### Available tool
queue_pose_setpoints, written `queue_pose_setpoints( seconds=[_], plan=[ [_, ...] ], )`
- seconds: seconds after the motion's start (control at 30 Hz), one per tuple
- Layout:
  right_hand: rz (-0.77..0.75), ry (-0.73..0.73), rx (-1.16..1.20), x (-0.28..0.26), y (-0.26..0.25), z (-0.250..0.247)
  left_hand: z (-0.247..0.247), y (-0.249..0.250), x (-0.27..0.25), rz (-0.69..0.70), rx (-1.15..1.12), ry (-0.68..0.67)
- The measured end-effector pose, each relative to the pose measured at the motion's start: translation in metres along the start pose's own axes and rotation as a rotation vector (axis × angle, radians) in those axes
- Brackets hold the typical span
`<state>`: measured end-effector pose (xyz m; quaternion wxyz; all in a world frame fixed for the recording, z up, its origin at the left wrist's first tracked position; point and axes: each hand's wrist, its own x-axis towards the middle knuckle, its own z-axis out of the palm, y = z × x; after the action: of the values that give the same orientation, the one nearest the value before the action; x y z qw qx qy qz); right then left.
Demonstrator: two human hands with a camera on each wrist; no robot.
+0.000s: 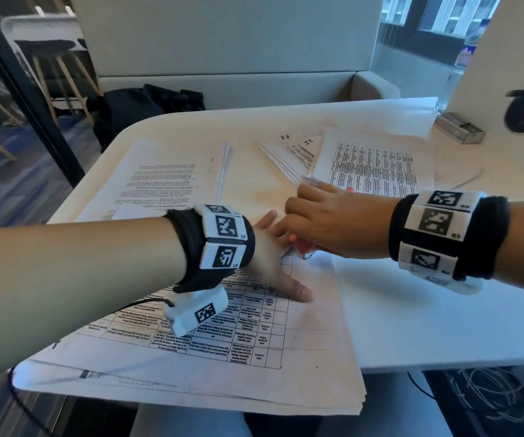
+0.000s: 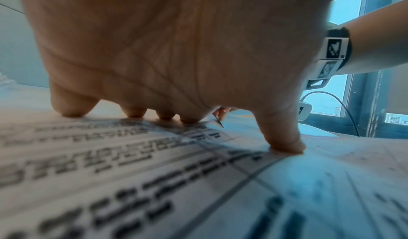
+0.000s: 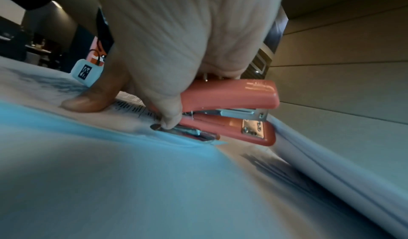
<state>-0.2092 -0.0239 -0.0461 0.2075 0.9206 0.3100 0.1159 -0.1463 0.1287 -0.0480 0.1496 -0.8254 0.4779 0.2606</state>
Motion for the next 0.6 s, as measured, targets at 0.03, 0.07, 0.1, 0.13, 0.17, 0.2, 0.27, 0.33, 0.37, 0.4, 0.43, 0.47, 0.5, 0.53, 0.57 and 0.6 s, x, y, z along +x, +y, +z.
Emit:
queue_pose_setpoints(
  seconds=[0.03, 0.07, 0.1, 0.13, 0.17, 0.2, 0.27, 0.33, 0.37, 0.4, 0.43, 0.47, 0.5, 0.53, 0.57, 0.6],
  plan=[
    [-0.018, -0.008, -0.028, 0.001, 0.001, 0.000, 0.000, 0.000, 0.000, -0.003, -0.001, 0.001],
    [-0.034, -0.027, -0.041, 0.001, 0.001, -0.002, 0.000, 0.000, -0.001, -0.007, -0.002, -0.001],
    [-0.054, -0.048, -0.047, 0.001, 0.002, -0.004, 0.000, 0.000, -0.002, -0.008, -0.006, -0.004],
    [-0.068, -0.076, -0.040, 0.001, 0.002, -0.007, 0.000, 0.000, -0.002, -0.007, -0.014, -0.003],
    [-0.091, -0.082, -0.023, 0.001, 0.002, -0.008, 0.000, 0.000, -0.004, -0.003, -0.031, 0.001],
    [-0.120, -0.081, -0.003, 0.000, 0.001, -0.009, -0.001, 0.001, -0.006, 0.004, -0.048, 0.006],
    [-0.174, -0.081, -0.008, -0.002, 0.000, -0.010, -0.002, 0.002, -0.008, 0.030, -0.064, 0.022],
    [-0.163, -0.081, -0.016, -0.003, -0.001, -0.011, -0.002, 0.002, -0.008, 0.037, -0.064, 0.029],
    [-0.122, -0.100, 0.026, -0.002, -0.002, -0.011, -0.002, 0.001, -0.006, 0.027, -0.061, 0.027],
    [-0.053, -0.146, 0.101, -0.001, -0.005, -0.013, -0.001, 0.000, -0.005, 0.013, -0.052, 0.015],
    [0.045, -0.216, 0.199, 0.001, -0.007, -0.015, -0.001, -0.001, -0.003, 0.006, -0.039, 0.000],
    [0.174, -0.310, 0.308, 0.003, -0.009, -0.015, -0.001, -0.002, -0.002, 0.007, -0.029, -0.010],
    [0.303, -0.405, 0.402, 0.005, -0.011, -0.015, 0.000, -0.002, -0.001, 0.011, -0.026, -0.014],
    [0.411, -0.471, 0.484, 0.008, -0.011, -0.016, -0.001, -0.002, -0.002, 0.016, -0.026, -0.013],
    [0.492, -0.506, 0.563, 0.010, -0.010, -0.016, -0.001, -0.002, -0.002, 0.018, -0.020, -0.009],
    [0.556, -0.534, 0.644, 0.013, -0.009, -0.015, -0.001, -0.002, -0.002, 0.021, -0.009, -0.006]
  ],
)
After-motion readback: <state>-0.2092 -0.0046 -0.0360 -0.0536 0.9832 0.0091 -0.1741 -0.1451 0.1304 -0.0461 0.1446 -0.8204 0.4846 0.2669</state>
